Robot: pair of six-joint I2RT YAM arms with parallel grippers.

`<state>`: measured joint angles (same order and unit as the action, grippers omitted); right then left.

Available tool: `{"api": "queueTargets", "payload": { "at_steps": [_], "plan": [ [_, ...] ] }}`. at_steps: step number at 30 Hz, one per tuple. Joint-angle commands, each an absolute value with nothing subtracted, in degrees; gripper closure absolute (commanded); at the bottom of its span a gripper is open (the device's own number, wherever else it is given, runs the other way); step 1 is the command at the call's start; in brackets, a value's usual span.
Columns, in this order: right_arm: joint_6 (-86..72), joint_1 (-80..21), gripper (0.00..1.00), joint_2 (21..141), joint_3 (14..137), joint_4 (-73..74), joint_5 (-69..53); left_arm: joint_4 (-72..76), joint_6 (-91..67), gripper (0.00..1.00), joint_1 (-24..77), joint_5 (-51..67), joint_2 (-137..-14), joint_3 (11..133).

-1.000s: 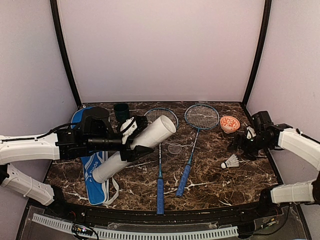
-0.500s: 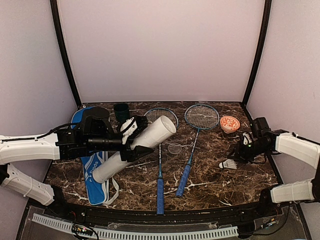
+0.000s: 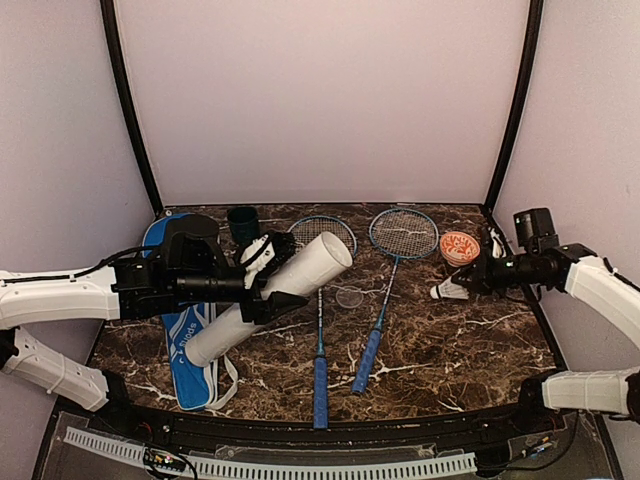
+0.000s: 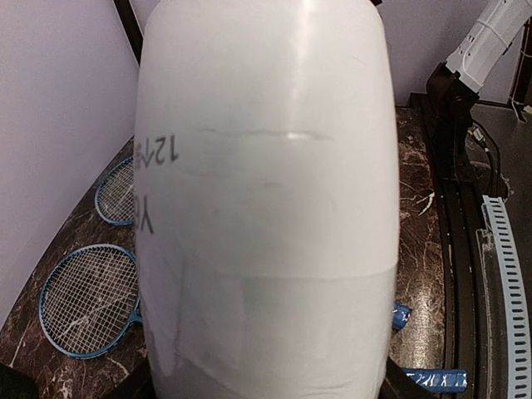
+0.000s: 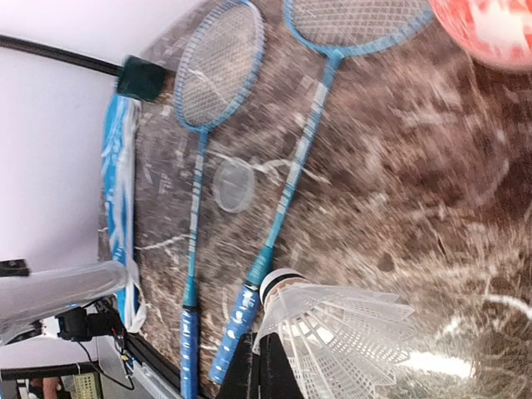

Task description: Pack up the badminton gear

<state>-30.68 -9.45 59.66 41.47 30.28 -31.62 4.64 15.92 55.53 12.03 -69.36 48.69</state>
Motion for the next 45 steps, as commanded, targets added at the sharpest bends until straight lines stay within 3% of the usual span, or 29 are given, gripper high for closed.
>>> {"api": "queueTargets", "payload": {
  "at_steps": [1, 7, 14, 22, 32, 33, 39, 45],
  "plan": [
    [-25.89, -12.06, 1.0, 55.56, 52.83, 27.82, -39.3, 5.96, 15.55, 0.6, 55.63, 12.64, -69.75, 48.66],
    [-19.28, -21.08, 1.0, 57.08, 68.29, 32.71, -40.52, 5.61, 15.34, 0.6, 55.63, 12.2, -70.46, 49.28],
    [-15.87, -33.21, 1.0, 60.72, 77.03, 36.0, -37.85, 5.1, 15.07, 0.6, 55.63, 12.54, -71.51, 50.21],
    [-13.64, -45.99, 1.0, 67.64, 82.18, 38.54, -29.54, 5.23, 14.83, 0.6, 55.63, 13.39, -72.15, 51.01],
    [-12.39, -52.79, 1.0, 74.72, 84.2, 36.41, -24.5, 5.53, 14.61, 0.6, 55.63, 14.72, -72.53, 51.71],
    [-12.51, -53.08, 0.97, 75.02, 84.17, 35.96, -25.17, 5.65, 14.55, 0.6, 55.68, 14.88, -72.39, 51.64],
    [-14.38, -53.79, 0.45, 75.11, 83.01, 32.41, -31.99, 6.06, 14.59, 0.6, 55.63, 14.72, -71.73, 51.07],
    [-12.83, -54.06, 0.23, 76.22, 82.7, 36.36, -31.33, 5.89, 14.63, 0.6, 55.63, 14.69, -71.46, 51.02]
  ]
}}
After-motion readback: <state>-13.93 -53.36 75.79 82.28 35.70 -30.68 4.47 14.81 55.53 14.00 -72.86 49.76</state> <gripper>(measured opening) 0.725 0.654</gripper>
